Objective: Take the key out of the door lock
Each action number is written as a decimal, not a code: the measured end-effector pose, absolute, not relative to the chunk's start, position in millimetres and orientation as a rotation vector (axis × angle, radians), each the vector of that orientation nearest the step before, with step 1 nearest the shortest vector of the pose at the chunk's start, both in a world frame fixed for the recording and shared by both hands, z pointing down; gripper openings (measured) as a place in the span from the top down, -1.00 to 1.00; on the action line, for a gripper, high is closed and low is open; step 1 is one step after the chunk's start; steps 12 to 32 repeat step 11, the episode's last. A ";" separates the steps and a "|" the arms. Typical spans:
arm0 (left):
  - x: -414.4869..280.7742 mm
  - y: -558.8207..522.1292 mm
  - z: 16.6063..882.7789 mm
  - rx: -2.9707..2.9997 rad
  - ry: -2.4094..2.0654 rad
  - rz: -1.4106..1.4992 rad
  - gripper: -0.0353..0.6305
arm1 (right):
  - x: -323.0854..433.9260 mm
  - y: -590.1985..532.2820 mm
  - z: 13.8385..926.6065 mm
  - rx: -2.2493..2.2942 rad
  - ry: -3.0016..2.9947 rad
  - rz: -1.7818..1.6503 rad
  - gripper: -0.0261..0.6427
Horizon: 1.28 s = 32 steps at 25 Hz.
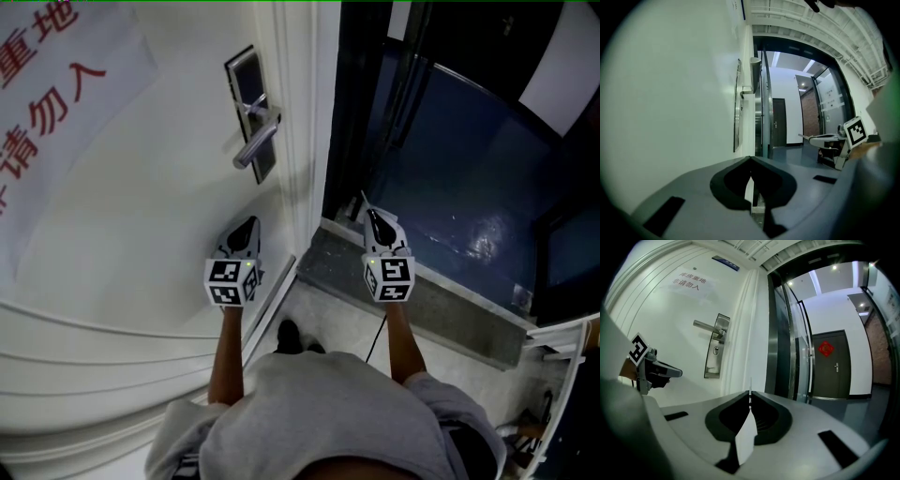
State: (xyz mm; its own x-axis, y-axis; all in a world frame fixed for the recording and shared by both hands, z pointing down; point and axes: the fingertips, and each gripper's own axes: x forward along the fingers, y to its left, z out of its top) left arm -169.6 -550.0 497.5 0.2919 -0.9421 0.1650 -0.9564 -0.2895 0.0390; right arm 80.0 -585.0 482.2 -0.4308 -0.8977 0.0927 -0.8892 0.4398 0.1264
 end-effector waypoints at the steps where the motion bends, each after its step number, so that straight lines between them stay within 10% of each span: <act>1: -169.4 -550.1 498.2 2.416 -1.787 0.165 0.84 | 79.3 -585.2 482.0 1.585 -2.539 -0.088 0.83; 32: -168.9 -549.0 504.7 2.404 -1.781 0.165 0.84 | 69.5 -582.6 483.3 1.547 -2.545 -0.097 0.83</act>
